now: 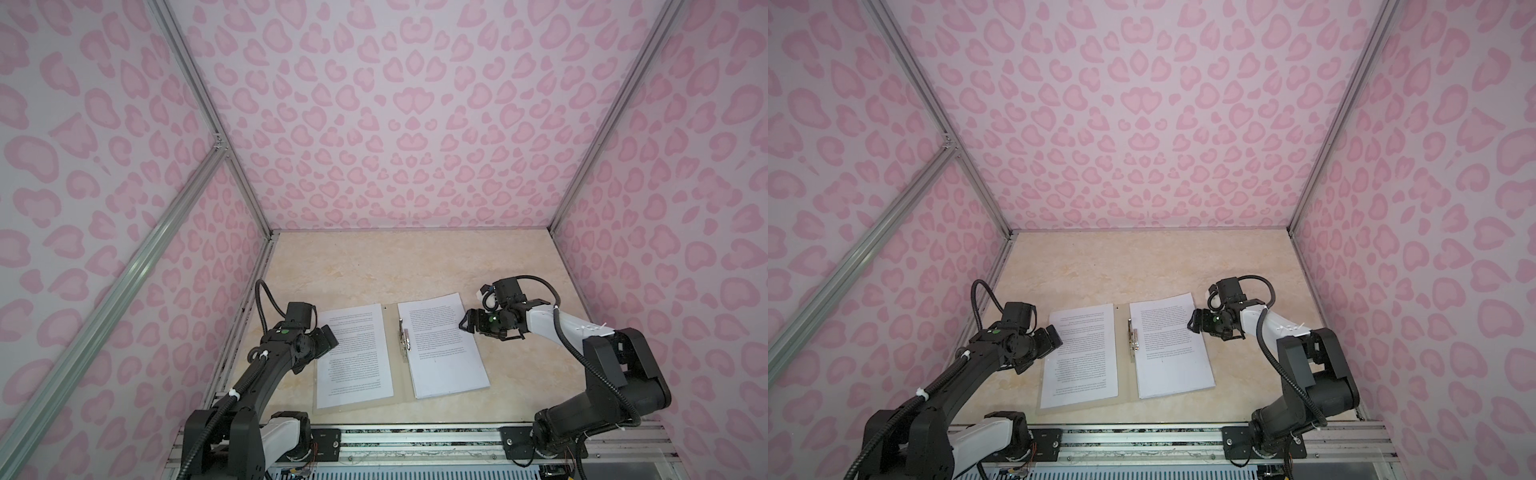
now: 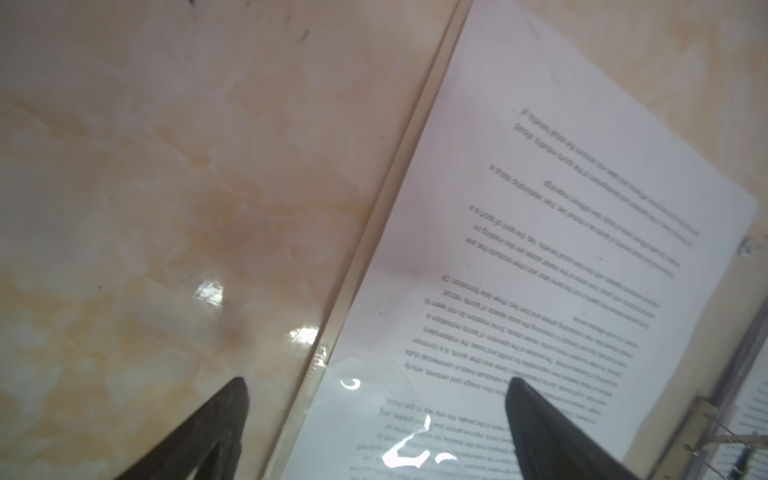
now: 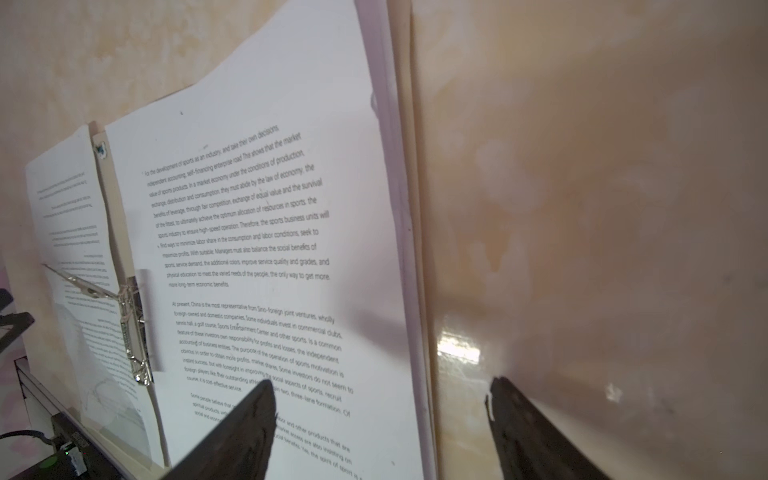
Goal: Put the files into the folder
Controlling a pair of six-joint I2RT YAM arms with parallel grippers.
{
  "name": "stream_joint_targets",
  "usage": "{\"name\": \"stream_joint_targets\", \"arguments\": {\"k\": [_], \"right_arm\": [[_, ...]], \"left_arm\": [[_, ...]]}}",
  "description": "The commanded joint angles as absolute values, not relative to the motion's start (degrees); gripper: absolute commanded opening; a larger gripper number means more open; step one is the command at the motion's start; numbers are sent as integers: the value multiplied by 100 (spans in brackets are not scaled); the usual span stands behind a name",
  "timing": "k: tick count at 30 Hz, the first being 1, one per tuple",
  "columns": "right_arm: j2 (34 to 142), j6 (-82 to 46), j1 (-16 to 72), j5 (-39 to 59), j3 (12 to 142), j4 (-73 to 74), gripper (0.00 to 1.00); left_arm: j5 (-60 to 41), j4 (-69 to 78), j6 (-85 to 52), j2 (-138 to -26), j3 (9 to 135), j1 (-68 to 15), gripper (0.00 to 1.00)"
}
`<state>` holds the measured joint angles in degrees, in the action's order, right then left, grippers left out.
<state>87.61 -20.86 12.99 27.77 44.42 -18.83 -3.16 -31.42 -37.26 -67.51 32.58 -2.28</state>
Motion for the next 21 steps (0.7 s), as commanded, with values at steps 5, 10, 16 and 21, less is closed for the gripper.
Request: {"name": "stream_joint_targets", "arguments": {"k": [5, 10, 16, 21], "right_arm": [[8656, -2431, 1178, 3177, 4028, -1073, 83], [8853, -2662, 890, 3484, 3901, -600, 84], [9410, -2886, 671, 3653, 4110, -148, 82], [9642, -2994, 393, 3576, 4303, 40, 81]], "left_arm": [[-939, -2175, -3889, -7158, 2833, -220, 98], [-1525, -1743, -3945, -7371, 2718, -276, 97], [-1757, -1293, -4197, -7741, 2890, -601, 98], [-1797, -972, -4458, -8213, 3166, -939, 97]]}}
